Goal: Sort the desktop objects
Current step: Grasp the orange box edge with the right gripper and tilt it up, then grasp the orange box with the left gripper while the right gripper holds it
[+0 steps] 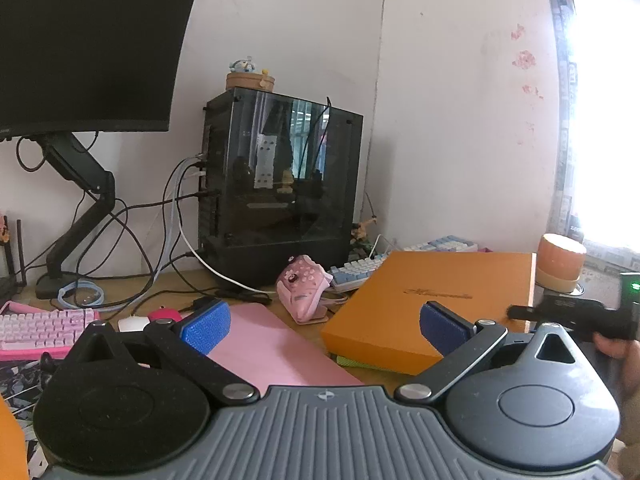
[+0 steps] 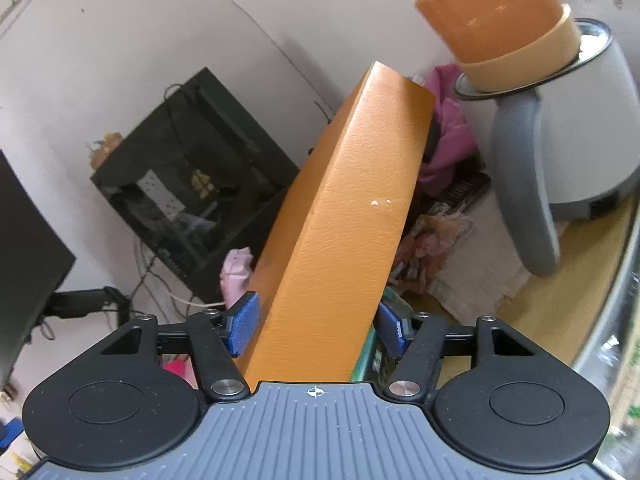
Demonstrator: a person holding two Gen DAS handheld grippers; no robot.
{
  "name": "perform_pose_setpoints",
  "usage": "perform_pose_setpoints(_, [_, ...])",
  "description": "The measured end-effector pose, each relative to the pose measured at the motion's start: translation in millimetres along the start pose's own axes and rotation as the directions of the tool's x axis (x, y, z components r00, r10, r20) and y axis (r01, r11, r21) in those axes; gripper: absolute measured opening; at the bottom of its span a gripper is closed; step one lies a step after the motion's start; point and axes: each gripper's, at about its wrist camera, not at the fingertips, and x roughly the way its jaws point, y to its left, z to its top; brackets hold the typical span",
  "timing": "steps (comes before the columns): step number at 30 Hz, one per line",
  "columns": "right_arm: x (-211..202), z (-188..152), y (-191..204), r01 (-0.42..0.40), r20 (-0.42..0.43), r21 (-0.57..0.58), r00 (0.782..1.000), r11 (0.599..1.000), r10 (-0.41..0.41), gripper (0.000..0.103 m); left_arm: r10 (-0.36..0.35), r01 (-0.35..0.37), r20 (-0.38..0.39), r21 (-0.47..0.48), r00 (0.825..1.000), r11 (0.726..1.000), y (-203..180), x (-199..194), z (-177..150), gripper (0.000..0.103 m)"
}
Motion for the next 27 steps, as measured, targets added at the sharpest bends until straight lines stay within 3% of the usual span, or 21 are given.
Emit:
perform_pose_setpoints(8, [-42,-17,-28,-0.038,0.004,0.071,0.999,0.997,0.038,0.065,-0.037,0.037,-0.022,0.0,0.999,0.999,-13,24,6,0.103])
perform_pose_setpoints(13, [-46,-26,-45,-0.081,0.01,0.114,0.997,0.99,0.08,0.065,-0.062,0.063,-0.057,0.008,0.996,0.998,-23,61,11,0.103])
perform_pose_setpoints(19, [-45,-26,-50,-0.11,0.001,0.104,0.994,0.988,0.111,0.064,-0.063,0.071,-0.137,0.051,0.989,0.996,-30,128,15,0.103])
perform_pose_setpoints(27, [-49,-31,-60,-0.132,-0.018,0.11,0.991,0.985,0.135,0.064,-0.124,0.126,-0.259,-0.007,0.958,0.992,-15,216,11,0.103])
